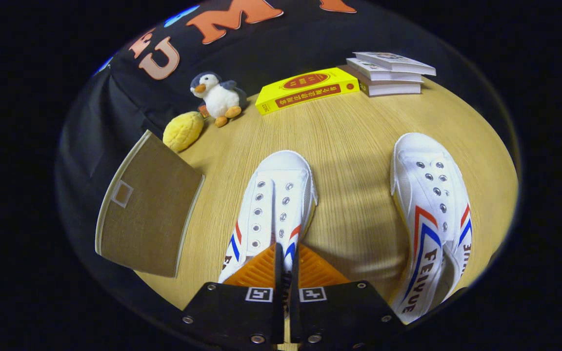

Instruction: Open the storage box then place both shoes into the box .Put the left shoe in first, then the right shoe, with the right side of both shoes facing outward in a uniform manner.

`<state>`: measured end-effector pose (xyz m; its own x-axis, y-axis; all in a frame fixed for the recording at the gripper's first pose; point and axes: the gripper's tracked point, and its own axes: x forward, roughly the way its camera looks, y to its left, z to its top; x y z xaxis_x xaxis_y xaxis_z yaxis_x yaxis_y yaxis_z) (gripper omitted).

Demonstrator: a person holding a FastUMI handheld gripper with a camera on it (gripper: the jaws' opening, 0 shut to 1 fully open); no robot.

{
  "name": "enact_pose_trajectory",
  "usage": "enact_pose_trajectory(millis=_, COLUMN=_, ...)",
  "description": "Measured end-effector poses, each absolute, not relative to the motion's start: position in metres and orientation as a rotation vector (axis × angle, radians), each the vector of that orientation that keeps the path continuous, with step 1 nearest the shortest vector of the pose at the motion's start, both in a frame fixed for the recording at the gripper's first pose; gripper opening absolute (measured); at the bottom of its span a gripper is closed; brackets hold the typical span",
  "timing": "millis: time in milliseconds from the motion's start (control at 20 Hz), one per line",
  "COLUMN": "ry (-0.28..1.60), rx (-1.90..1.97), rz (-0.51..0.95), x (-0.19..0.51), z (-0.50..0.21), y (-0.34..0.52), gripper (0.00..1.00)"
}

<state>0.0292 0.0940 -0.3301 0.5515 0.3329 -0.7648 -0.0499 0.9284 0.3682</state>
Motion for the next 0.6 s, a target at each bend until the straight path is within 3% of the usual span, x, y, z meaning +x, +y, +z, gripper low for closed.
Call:
enact_pose_trajectory(millis=50, ry=0.965, rx=0.373, rz=0.215, x=0.03, z=-0.329, y=0.096, gripper=0.01)
enact_pose_trajectory(millis=600, ry=0.788, rx=0.508, rz=0.213, x=0.062, z=-0.201, y=0.138, gripper=0.0)
